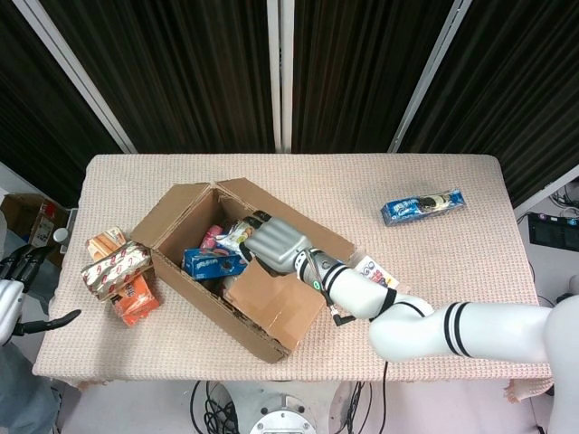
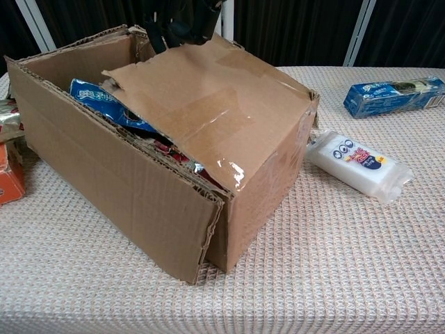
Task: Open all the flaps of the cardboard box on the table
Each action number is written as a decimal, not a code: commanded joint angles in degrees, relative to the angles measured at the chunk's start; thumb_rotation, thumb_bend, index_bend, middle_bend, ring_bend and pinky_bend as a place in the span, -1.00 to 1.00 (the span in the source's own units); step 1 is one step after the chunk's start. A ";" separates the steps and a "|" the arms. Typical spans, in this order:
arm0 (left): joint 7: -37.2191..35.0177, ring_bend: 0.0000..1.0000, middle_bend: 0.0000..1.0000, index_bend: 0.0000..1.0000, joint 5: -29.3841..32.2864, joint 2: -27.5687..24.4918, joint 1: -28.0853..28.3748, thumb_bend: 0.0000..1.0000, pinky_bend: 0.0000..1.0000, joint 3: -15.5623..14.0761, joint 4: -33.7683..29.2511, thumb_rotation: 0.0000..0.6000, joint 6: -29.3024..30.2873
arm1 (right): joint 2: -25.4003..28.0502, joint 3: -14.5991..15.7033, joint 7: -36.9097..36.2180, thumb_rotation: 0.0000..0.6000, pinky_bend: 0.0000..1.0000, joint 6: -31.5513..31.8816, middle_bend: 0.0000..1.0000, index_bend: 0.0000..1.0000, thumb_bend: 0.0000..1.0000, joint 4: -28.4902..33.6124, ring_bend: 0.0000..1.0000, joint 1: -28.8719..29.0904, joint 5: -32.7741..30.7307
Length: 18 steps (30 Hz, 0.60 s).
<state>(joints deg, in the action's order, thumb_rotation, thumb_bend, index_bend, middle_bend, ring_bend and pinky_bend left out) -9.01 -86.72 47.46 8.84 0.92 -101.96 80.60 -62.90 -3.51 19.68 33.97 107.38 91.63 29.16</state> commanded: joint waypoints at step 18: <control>-0.55 -0.90 -0.76 -0.80 0.06 -0.94 0.92 -1.00 -0.71 0.87 -2.87 -0.20 -1.38 | 25.52 -10.87 -16.33 1.00 -1.00 -3.62 -0.16 0.03 0.37 20.22 -1.00 -18.52 22.85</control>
<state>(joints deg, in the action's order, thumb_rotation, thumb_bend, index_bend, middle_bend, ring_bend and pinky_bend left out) -9.74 -86.59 46.62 9.66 1.71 -104.60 79.30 -39.26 -12.74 5.64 30.31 125.50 75.78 49.06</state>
